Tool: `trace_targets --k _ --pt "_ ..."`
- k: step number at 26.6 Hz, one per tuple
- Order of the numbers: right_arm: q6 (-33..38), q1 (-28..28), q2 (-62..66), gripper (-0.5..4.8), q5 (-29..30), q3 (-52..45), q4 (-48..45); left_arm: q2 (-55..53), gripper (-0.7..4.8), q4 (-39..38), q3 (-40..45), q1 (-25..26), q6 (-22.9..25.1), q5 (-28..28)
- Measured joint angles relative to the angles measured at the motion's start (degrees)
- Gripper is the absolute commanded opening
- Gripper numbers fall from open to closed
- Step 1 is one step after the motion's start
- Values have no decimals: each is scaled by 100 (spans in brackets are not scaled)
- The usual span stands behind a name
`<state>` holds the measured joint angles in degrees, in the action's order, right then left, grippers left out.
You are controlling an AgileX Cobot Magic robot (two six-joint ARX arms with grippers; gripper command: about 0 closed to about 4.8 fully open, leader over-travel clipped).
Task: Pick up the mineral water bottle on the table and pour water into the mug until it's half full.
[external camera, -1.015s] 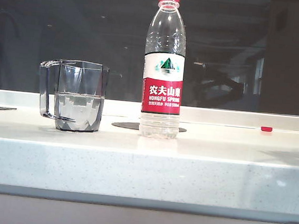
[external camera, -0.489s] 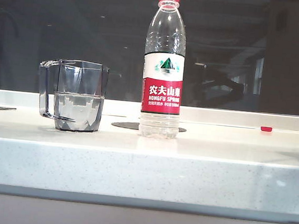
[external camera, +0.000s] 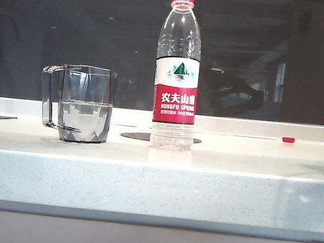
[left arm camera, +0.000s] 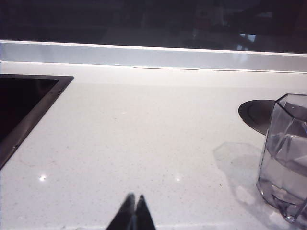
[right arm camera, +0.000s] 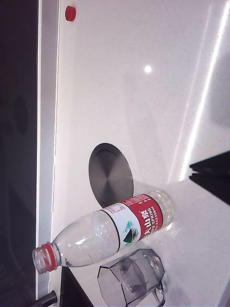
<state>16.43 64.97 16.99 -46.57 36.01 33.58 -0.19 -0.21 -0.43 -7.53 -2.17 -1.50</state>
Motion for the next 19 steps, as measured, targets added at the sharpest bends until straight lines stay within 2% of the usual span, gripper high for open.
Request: trace_targets --k 11,16,19 --pt "0 -138 -173 -1 -94 -46 -20 2 -4 2 0 0 0 0" --pt "0 -599 -188 -1 74 -177 -90 2 -4 2 0 0 0 0" --pt "-20 -1285 -188 -1 210 -728 -649 2 -4 2 0 0 0 0"
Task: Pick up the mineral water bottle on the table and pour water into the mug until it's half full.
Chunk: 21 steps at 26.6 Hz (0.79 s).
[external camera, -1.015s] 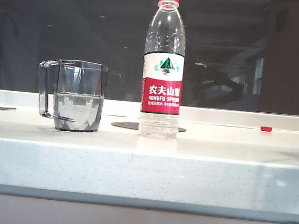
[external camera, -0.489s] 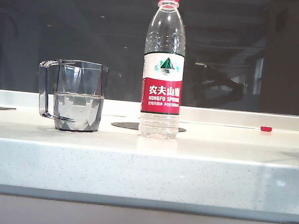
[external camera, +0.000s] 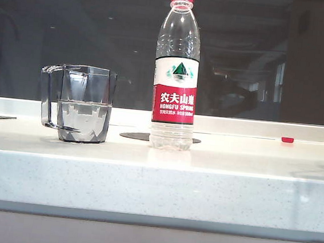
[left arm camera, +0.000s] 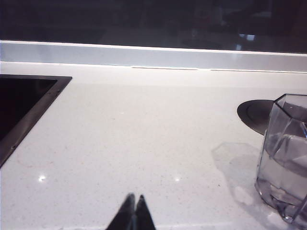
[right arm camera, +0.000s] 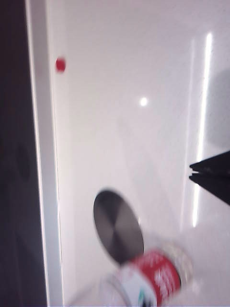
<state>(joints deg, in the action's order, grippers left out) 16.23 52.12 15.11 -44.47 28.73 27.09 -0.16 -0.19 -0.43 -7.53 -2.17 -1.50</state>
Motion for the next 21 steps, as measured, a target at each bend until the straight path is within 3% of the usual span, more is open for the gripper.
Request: trace_targets --k 4,8,9,12,21 --pt "-129 -911 2 -1 632 -802 -984 0 -4 0 0 0 0 0" --pt "-162 -1773 13 -1 1735 -1414 -1759 0 -4 -2 0 0 0 0" --pt "-170 -2210 9 -1 2339 -1602 -2149 0 -4 0 0 0 0 -2" --pt "-310 -2981 -101 -1 3383 -1952 -2761 0 -4 -2 0 0 0 0" --pt "-629 -4216 -857 -1 4513 -2267 -3069 0 -4 -2 0 0 0 0"
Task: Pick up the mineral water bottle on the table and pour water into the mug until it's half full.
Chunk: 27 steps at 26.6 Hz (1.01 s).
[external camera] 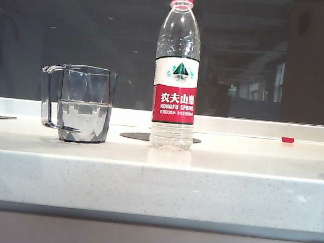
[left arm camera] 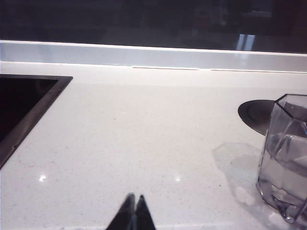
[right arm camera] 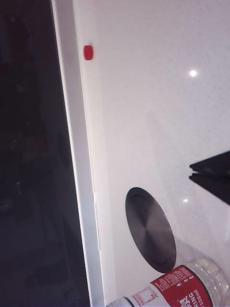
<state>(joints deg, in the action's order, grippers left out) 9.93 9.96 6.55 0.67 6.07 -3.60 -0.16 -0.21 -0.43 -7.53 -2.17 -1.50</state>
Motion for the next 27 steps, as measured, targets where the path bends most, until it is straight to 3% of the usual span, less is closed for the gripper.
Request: trace_targets --k 7,16,27 --pt "-90 -721 -442 -1 413 -262 -39 -2 -4 0 0 0 0 0" --pt "-101 -881 -651 -1 365 -573 -20 -2 -4 0 0 0 0 0" --pt "-590 -1294 -651 -1 197 -573 -20 -2 -4 0 0 0 0 0"
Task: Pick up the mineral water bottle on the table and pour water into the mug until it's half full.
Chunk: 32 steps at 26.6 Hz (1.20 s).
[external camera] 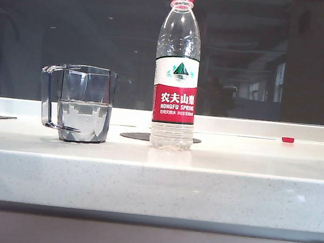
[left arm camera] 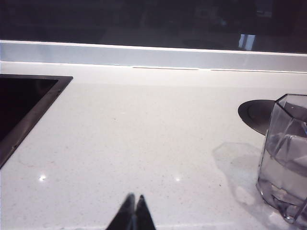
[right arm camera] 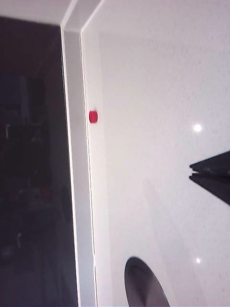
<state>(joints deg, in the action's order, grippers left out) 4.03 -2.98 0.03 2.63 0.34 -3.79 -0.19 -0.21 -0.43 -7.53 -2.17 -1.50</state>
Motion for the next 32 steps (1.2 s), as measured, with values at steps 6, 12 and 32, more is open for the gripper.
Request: trace_targets --k 6,12,32 --pt "-9 -146 0 -1 0 0 2 0 -4 0 0 0 0 0" --pt "-11 -160 0 -1 0 -4 24 0 -4 0 0 0 0 0" --pt "-11 -129 0 0 7 -4 31 0 -4 0 0 0 0 0"
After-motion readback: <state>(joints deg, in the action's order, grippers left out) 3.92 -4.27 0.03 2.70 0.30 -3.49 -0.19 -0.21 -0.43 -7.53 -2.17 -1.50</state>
